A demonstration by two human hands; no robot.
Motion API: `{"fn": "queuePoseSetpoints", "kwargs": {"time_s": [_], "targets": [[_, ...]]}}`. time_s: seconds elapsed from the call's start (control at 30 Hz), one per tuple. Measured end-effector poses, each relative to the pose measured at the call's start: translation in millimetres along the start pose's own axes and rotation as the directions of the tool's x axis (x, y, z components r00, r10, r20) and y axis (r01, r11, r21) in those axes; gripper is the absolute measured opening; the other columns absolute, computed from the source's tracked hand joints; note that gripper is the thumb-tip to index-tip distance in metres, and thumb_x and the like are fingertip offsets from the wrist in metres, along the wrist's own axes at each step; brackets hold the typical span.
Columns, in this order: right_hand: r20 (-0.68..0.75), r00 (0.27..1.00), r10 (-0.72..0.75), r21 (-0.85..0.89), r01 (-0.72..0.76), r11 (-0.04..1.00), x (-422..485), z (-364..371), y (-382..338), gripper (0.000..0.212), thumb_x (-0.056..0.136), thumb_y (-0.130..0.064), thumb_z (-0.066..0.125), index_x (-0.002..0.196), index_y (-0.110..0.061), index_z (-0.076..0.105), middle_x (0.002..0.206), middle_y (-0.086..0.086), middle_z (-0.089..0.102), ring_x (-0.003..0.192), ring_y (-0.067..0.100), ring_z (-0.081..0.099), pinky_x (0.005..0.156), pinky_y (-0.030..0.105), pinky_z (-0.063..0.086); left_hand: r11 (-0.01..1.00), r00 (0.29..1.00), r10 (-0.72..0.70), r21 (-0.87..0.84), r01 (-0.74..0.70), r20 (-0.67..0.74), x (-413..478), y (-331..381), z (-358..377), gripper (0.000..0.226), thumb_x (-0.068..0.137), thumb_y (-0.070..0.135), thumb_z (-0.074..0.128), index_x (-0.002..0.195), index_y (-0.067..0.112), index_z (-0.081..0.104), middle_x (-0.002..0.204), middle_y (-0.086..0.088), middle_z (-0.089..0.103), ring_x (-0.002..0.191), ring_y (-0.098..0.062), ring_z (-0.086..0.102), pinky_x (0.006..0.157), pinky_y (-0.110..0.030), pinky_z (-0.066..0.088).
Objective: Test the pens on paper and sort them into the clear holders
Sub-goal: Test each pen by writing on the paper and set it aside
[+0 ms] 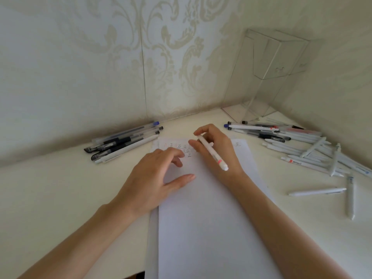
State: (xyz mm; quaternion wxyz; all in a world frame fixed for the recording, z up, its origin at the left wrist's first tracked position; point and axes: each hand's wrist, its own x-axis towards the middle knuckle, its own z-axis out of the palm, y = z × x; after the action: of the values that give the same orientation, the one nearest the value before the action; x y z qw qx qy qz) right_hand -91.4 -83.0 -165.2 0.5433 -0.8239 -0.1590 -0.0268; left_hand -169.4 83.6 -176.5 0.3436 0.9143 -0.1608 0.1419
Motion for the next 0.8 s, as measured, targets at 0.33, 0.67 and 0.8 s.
{"fn": "queuePoseSetpoints", "kwargs": {"time_s": [0.33, 0.67, 0.8], "targets": [[0.107, 0.990, -0.095, 0.234, 0.068, 0.970, -3, 0, -8, 0.021, 0.085, -0.015, 0.062, 0.101, -0.028, 0.065, 0.079, -0.008, 0.062, 0.091, 0.028, 0.061, 0.078, 0.037, 0.046, 0.958, 0.992, 0.110, -0.273, -0.091, 0.055, 3, -2, -3, 0.048, 0.069, 0.063, 0.063, 0.110, 0.038, 0.058, 0.099, 0.020, 0.062, 0.098, 0.000, 0.055, 0.086, -0.009, 0.037], [0.151, 0.971, -0.184, 0.191, 0.154, 0.969, -5, 3, -11, 0.024, 0.088, -0.006, 0.063, 0.102, -0.026, 0.065, 0.093, 0.011, 0.066, 0.079, 0.006, 0.057, 0.074, 0.019, 0.043, 0.973, 0.991, 0.104, -0.217, -0.083, 0.084, 3, -5, -2, 0.041, 0.057, 0.050, 0.079, 0.087, 0.032, 0.057, 0.087, 0.010, 0.056, 0.080, -0.005, 0.052, 0.070, -0.011, 0.037], [0.172, 0.970, -0.173, 0.181, 0.142, 0.973, -6, 3, -12, 0.029, 0.091, -0.011, 0.061, 0.111, -0.032, 0.061, 0.098, 0.003, 0.069, 0.088, 0.007, 0.060, 0.078, 0.020, 0.044, 0.974, 0.990, 0.116, -0.202, -0.099, 0.074, 2, -3, -3, 0.030, 0.070, 0.050, 0.069, 0.089, 0.029, 0.060, 0.082, 0.016, 0.051, 0.078, -0.003, 0.048, 0.070, -0.010, 0.035]]}}
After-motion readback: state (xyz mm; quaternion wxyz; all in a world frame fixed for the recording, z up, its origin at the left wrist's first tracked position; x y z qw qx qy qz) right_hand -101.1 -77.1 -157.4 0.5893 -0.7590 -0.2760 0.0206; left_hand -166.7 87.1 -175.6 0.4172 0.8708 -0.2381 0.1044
